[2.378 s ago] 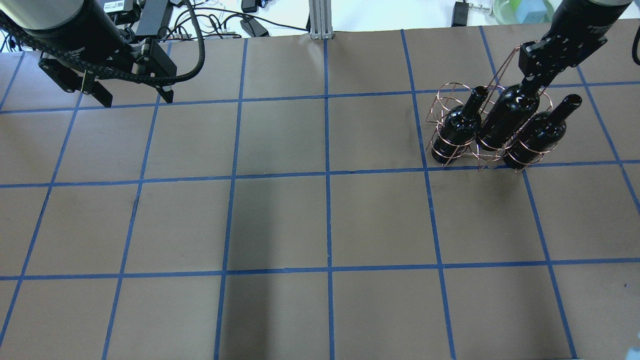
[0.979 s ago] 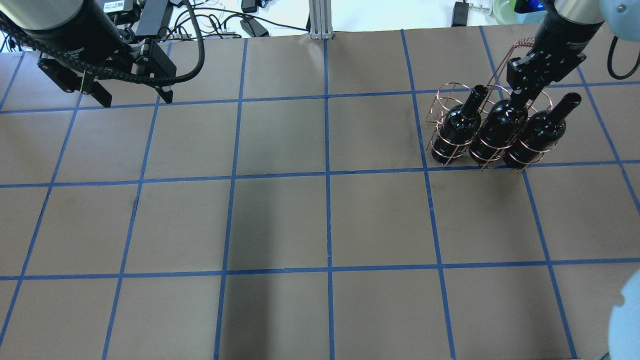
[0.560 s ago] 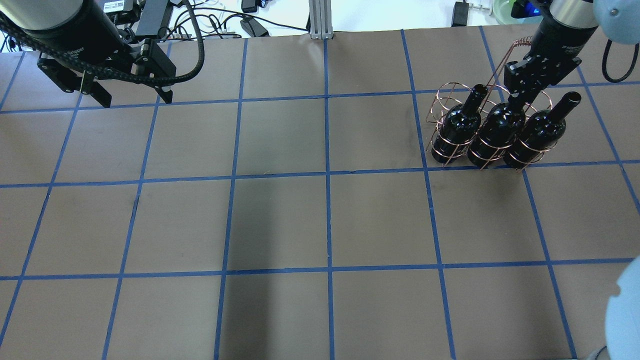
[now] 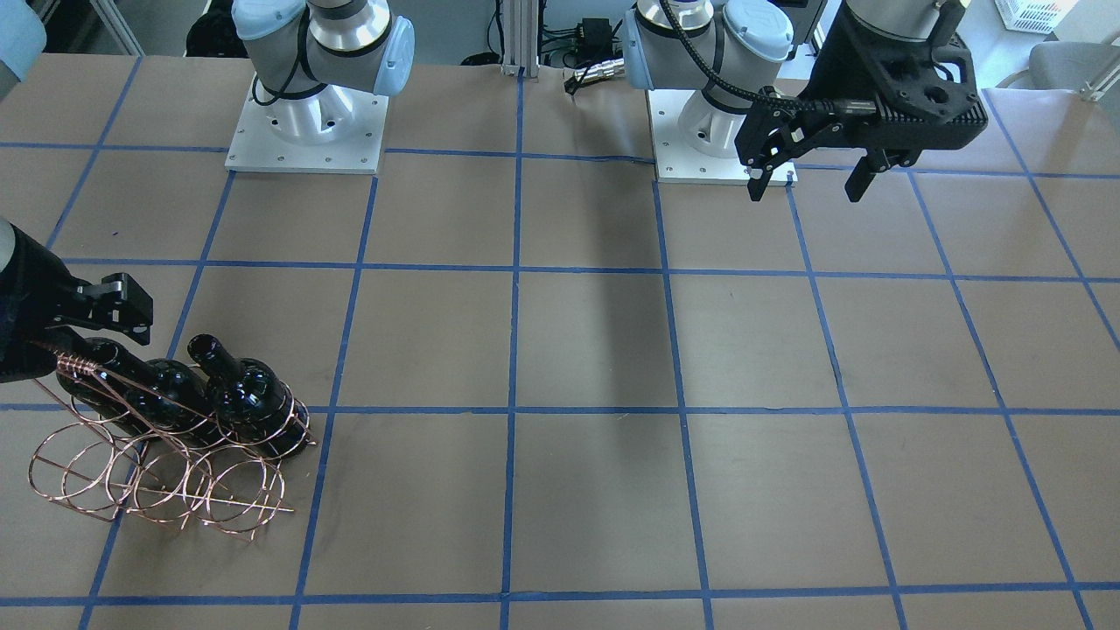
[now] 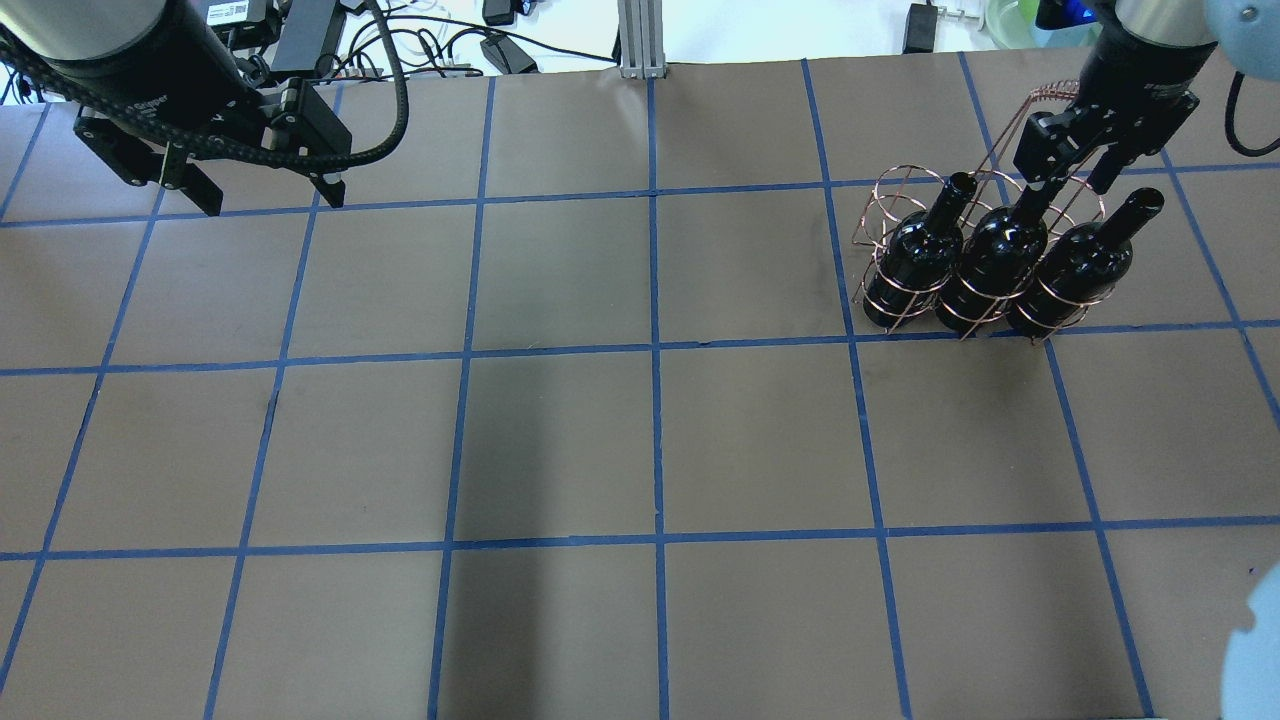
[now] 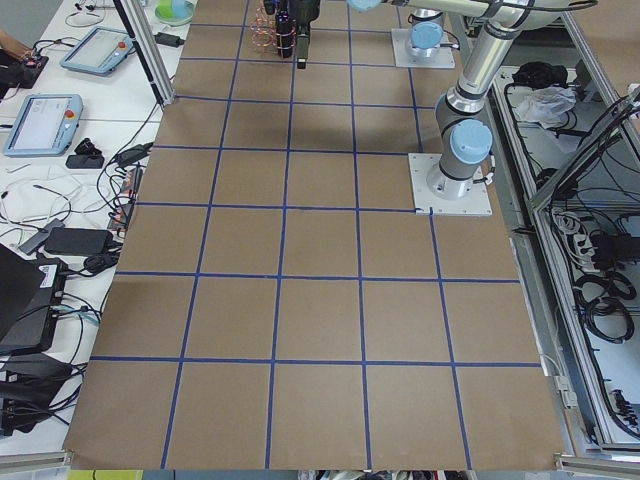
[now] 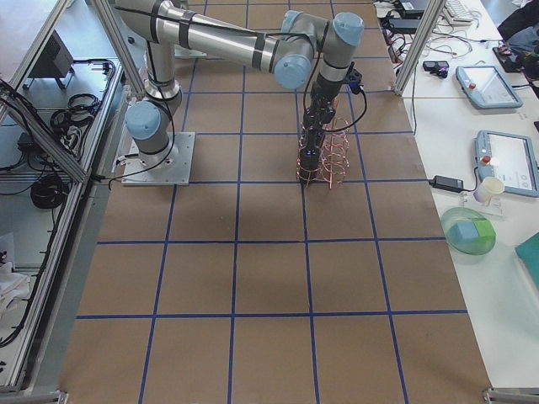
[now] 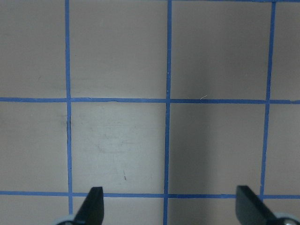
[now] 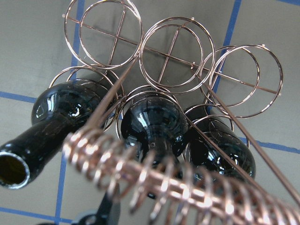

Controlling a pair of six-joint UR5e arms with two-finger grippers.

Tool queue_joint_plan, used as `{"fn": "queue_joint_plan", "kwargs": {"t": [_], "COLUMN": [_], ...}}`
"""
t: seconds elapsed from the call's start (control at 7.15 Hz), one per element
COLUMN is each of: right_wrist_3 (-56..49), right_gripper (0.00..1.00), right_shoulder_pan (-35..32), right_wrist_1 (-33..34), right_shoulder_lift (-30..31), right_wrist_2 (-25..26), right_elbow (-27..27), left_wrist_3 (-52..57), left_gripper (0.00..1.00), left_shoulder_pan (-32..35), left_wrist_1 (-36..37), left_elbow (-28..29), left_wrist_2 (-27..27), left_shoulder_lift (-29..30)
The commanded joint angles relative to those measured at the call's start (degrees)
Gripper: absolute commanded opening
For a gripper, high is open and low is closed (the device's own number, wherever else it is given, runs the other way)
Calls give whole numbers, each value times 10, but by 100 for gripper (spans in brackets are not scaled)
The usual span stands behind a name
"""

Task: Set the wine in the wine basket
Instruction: 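Open the right gripper and raise it away from the rack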

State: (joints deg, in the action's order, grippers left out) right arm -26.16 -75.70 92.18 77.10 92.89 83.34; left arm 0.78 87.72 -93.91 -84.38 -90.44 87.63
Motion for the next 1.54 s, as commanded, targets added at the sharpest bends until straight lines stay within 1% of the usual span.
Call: {"fn": "queue_joint_plan", "kwargs": {"t": [0.0,0.14,0.28,0.42,0.56,0.7,0.98,1.12,1.26,1.4], "right_wrist_3": [6,16,70,102,181,251,252,222,168,171], "right_gripper": [100,100,100,100,100,100,100,100,100,100], "right_shoulder_pan": [-15,-25,-38,-78,-128,-156,-164,-164,-164,-164], "right_wrist_1": [-22,-31,-46,-49,-42,-42,-38,-38,-38,-37], "right_shoulder_lift": [68,98,113,117,120,119,119,120,118,118], "right_wrist_2": [0,-2,-4,-3,17,26,19,18,14,-35], "right_elbow": [0,1,2,4,7,11,18,18,18,18], "left_wrist_3": [0,0,0,0,0,0,0,0,0,0], "left_gripper": [100,100,100,100,100,100,100,100,100,100], "left_shoulder_pan": [0,0,0,0,0,0,0,0,0,0], "left_wrist_1": [0,0,0,0,0,0,0,0,0,0], "left_elbow": [0,0,0,0,0,0,0,0,0,0], "left_wrist_2": [0,0,0,0,0,0,0,0,0,0], "left_shoulder_lift": [0,0,0,0,-1,-1,-1,-1,-1,-1]}}
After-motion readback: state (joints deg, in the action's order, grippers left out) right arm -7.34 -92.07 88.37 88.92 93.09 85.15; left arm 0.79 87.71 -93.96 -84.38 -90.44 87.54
